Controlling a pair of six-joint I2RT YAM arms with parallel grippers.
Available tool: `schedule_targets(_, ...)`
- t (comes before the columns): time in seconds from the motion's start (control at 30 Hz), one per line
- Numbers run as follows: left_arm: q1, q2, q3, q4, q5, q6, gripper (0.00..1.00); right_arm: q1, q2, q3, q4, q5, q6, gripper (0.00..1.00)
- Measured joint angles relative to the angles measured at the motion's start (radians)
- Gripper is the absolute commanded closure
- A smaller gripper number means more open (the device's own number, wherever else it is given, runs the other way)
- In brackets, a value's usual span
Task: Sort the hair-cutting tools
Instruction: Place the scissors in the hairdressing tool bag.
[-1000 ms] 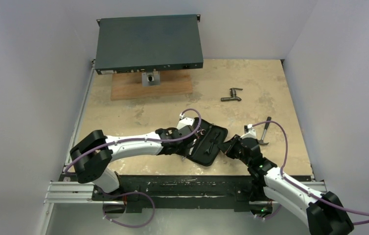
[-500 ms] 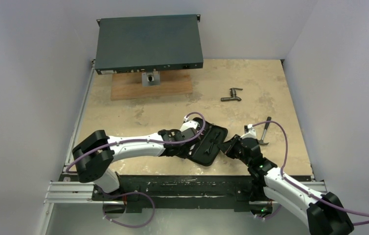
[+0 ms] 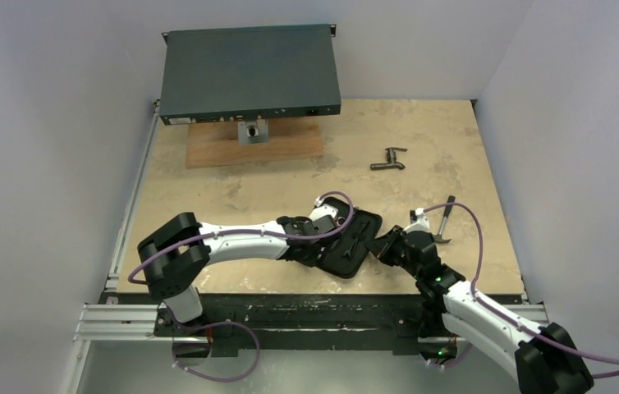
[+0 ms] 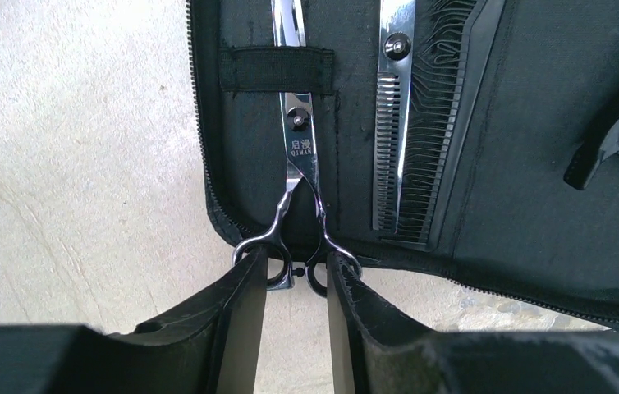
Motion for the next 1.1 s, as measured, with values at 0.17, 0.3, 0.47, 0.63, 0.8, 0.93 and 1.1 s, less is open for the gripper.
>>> schedule_targets(0.17, 0.004, 0.006, 0.001, -0.011, 0.003, 0.0, 0.7, 0.0, 0.001, 0.0, -0.001, 0.0, 0.0, 1.0)
schedule_targets(0.3, 0.007, 0.013, 0.001, -0.011, 0.008, 0.0, 0.73, 0.0, 0.001, 0.0, -0.003, 0.0, 0.0, 1.0)
schedule_targets(0.47, 0.008, 0.02, 0.001, -0.005, 0.019, 0.002, 0.84, 0.0, 0.001, 0.004, -0.01, 0.0, 0.0, 1.0)
schedule_targets(0.63, 0.012, 0.021, 0.001, -0.003, 0.027, 0.009, 0.97, 0.0, 0.001, 0.01, -0.023, 0.0, 0.0, 1.0)
schedule_targets(0.8, 0.024, 0.021, 0.007, -0.006, 0.049, 0.02, 1.0, 0.0, 0.001, 0.017, -0.037, -0.001, -0.001, 1.0)
schedule_targets(0.93, 0.034, 0.026, 0.022, -0.016, 0.067, 0.039, 1.0, 0.0, 0.001, 0.017, -0.039, -0.001, -0.001, 1.0)
schedule_targets(1.1, 0.048, 0.046, 0.058, -0.036, 0.087, 0.074, 1.0, 0.0, 0.002, 0.017, -0.039, -0.002, -0.006, 1.0)
